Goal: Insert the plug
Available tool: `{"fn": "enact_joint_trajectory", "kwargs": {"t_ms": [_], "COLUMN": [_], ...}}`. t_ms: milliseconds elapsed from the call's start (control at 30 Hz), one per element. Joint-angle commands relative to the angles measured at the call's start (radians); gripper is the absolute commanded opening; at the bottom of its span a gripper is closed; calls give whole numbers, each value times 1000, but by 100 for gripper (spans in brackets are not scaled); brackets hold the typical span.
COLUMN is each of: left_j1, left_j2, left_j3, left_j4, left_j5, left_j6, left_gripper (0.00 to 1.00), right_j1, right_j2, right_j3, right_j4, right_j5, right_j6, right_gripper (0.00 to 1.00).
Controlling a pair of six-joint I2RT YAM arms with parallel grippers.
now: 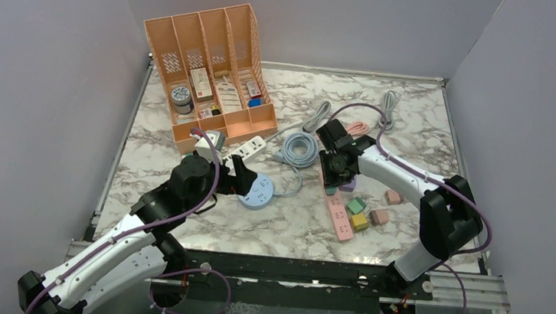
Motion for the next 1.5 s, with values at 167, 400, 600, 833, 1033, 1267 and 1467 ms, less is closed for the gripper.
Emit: {"fn": "enact_joint_trajectory", "kwargs": {"t_ms": [167,400,600,833,1033,1267,1467], "left_j1": [-3,-3,-3,-3,-3,-3,-3], "left_j2": [1,18,24,36,46,51,74], "left_j3": [35,43,49,63,69,57,62], "left_j4": [5,11,11,-5,-2,31,48], "left_j5": [-55,-57,-53,-44,-42,31,93], "left_j6": [21,21,32,39,46,54,48], "left_gripper": [90,90,90,97,99,99,98], "right_j1": [12,13,13,13,8,-46,-143], "right_j2": [182,255,284,163,5,-257,-358], "right_j3": [112,336,386,415,309,73,-119], "right_j4": [108,6,-23,-62,-136,-195,-168], "right_j5": [39,28,50,106,237,359,261], "right_j6": [159,239,263,231,301,456,507], "right_gripper": [1,1,29,61,62,61,60]}}
